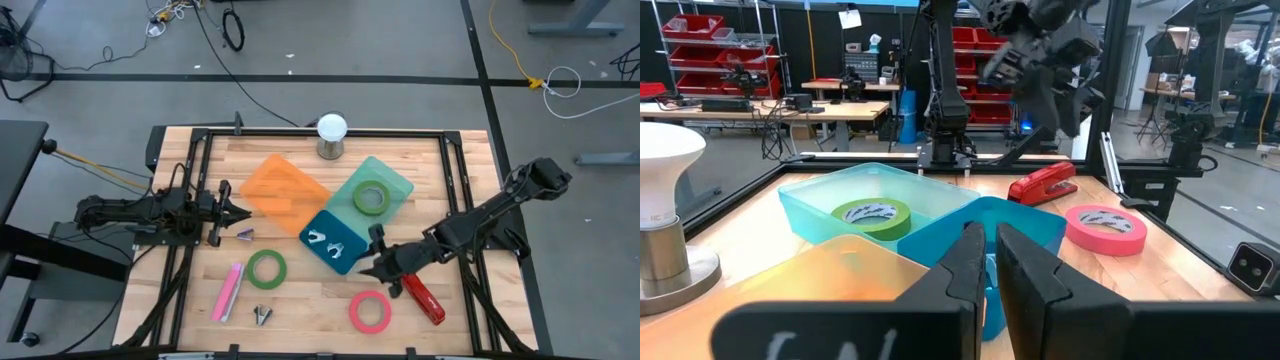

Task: Pick and place Stapler, Stapler remover, tape
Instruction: Put the pink tape into the green bin

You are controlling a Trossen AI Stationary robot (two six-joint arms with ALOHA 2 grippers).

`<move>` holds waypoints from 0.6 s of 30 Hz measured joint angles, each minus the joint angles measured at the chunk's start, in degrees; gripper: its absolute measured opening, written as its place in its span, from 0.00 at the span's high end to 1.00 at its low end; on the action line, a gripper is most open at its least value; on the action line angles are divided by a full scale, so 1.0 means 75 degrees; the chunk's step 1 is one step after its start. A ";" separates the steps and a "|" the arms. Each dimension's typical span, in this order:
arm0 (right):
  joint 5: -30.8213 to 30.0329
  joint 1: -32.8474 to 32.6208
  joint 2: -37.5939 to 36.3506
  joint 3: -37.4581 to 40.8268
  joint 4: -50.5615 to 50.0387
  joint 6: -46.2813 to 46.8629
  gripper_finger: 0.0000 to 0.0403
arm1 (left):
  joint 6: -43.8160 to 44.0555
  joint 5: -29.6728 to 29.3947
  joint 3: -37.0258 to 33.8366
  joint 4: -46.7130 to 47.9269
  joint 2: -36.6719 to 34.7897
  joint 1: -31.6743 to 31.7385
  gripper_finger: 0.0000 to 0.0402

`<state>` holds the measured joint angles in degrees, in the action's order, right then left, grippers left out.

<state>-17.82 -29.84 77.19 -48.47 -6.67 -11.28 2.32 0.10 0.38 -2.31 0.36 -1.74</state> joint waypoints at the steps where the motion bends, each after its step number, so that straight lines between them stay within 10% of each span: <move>1: 0.0106 -0.0051 0.0000 0.0000 -0.0120 0.0115 0.59 | -0.0001 -0.0001 0.0000 0.0000 0.0000 0.0001 0.92; 18: 0.1472 -0.0260 0.0399 0.0000 -0.1732 0.2411 0.59 | 0.0001 0.0000 0.0002 0.0000 0.0000 0.0001 0.92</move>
<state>-6.79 -31.79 80.18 -48.47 -19.65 6.80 2.32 0.10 0.40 -2.31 0.36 -1.73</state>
